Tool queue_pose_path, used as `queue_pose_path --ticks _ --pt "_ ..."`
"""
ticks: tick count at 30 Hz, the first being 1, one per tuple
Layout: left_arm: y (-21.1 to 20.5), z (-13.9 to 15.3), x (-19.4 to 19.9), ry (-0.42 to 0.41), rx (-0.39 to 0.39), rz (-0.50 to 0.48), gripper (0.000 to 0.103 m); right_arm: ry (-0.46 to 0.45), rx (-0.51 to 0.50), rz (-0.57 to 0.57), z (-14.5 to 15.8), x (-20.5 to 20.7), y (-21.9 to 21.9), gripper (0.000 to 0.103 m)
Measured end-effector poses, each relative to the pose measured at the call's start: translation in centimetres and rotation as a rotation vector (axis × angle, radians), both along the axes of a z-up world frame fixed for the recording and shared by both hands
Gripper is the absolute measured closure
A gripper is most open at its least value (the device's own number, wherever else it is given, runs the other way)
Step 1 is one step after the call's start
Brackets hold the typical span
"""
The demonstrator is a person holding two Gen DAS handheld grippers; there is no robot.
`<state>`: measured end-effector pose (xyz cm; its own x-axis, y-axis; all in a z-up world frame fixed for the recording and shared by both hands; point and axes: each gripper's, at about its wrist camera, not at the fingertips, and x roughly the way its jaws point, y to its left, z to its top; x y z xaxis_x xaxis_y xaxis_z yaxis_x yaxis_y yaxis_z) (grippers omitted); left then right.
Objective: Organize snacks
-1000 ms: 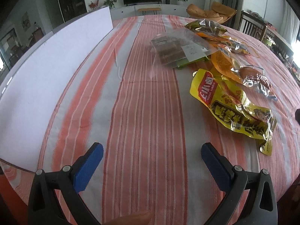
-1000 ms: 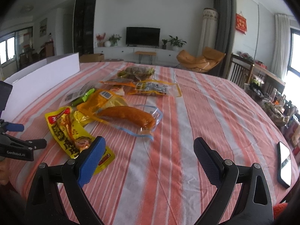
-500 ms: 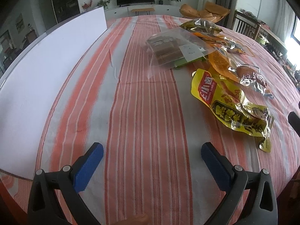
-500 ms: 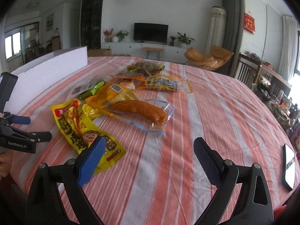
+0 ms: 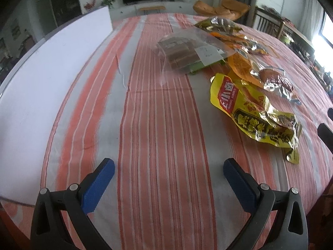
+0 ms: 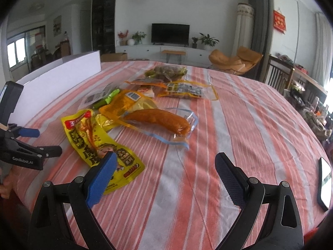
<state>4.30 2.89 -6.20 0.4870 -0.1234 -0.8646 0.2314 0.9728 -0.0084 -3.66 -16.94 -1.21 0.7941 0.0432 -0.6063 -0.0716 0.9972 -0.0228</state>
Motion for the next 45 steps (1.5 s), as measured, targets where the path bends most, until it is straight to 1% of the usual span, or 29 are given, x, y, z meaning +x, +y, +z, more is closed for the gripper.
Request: queue_pose_path --ticks 2,3,6,8,11,13,15,16,18,19,20,21,22,23,25,27,29,31,32,34,35,36,38,41,43,45 --pt "0.4 0.1 0.5 0.022 0.006 -0.018 0.0 0.006 0.001 0.027 0.1 0.1 0.2 0.007" --pt "0.9 0.1 0.7 0.022 0.007 -0.01 0.0 0.01 0.005 0.041 0.1 0.2 0.2 0.007" --pt "2.9 0.0 1.3 0.005 0.001 0.055 0.0 0.049 0.06 0.127 0.3 1.1 0.3 0.007" --pt "4.2 -0.1 1.4 -0.013 -0.003 0.085 0.0 0.119 0.101 0.203 0.1 2.4 1.0 0.007" --pt "5.2 -0.3 1.2 -0.043 -0.009 0.093 0.0 0.222 0.113 0.326 -0.1 4.5 3.1 0.007" --pt "5.4 -0.4 1.1 -0.061 -0.011 0.09 0.0 0.274 0.094 0.427 -0.2 5.9 5.2 0.007" --pt "5.5 -0.4 1.1 -0.068 -0.012 0.092 0.0 0.313 0.049 0.489 -0.9 7.1 7.1 0.007" --pt "5.5 -0.4 1.0 -0.068 -0.012 0.091 0.0 0.348 0.016 0.51 -1.4 8.1 8.2 0.008" --pt "5.6 -0.4 0.9 -0.067 -0.012 0.086 0.0 0.413 -0.027 0.512 -2.5 9.5 9.3 0.01" --pt "5.7 -0.4 0.9 -0.068 -0.013 0.082 0.0 0.455 -0.034 0.508 -2.9 10.1 9.7 0.021" --pt "5.8 -0.4 0.8 -0.07 -0.013 0.08 0.0 0.461 -0.058 0.491 -3.0 10.3 9.9 0.036" --pt "5.7 -0.4 0.8 -0.071 -0.013 0.078 0.0 0.467 -0.072 0.483 -3.0 10.3 10.0 0.038" --pt "5.7 -0.4 0.8 -0.07 -0.013 0.079 0.0 0.485 -0.061 0.479 -2.9 10.2 9.8 0.041" --pt "5.7 -0.3 0.8 -0.067 -0.012 0.079 0.0 0.5 -0.04 0.469 -2.8 9.7 9.5 0.042" --pt "5.7 -0.3 0.8 -0.053 -0.009 0.084 0.0 0.509 -0.041 0.438 -2.7 8.3 8.7 0.043" --pt "5.5 -0.2 1.1 -0.037 -0.005 0.093 0.0 0.514 -0.048 0.369 -3.2 6.5 7.0 0.043" --pt "5.3 -0.2 1.4 -0.012 -0.001 0.109 0.0 0.503 -0.029 0.256 -3.7 4.9 4.0 0.043" --pt "4.8 -0.2 1.8 0.011 0.002 0.11 0.0 0.493 -0.009 0.145 -4.0 4.5 1.3 0.043" --pt "4.3 -0.1 2.2 0.022 0.005 0.097 0.0 0.48 0.003 0.079 -4.3 4.7 -0.4 0.043" --pt "3.0 -0.1 3.3 0.044 0.016 0.042 0.0 0.447 0.055 -0.001 -4.6 5.5 -3.1 0.043" --pt "2.4 0.0 3.8 0.044 0.019 0.018 0.0 0.429 0.051 -0.056 -4.5 6.4 -4.5 0.043" --pt "1.9 0.1 4.2 0.035 0.024 -0.006 0.0 0.414 0.042 -0.094 -4.7 7.1 -5.2 0.043" --pt "1.0 0.1 5.7 0.006 0.044 -0.044 0.0 0.371 0.056 -0.159 -5.2 8.8 -6.8 0.043" --pt "0.7 0.0 8.6 -0.007 0.043 -0.051 0.0 0.333 0.067 -0.239 -5.1 12.5 -8.5 0.042" --pt "1.0 -0.1 10.7 -0.021 0.028 -0.037 0.0 0.321 0.085 -0.268 -4.5 12.8 -10.0 0.041" --pt "1.5 -0.3 12.3 -0.02 -0.001 -0.019 0.0 0.31 0.094 -0.289 -4.3 14.2 -10.8 0.039"
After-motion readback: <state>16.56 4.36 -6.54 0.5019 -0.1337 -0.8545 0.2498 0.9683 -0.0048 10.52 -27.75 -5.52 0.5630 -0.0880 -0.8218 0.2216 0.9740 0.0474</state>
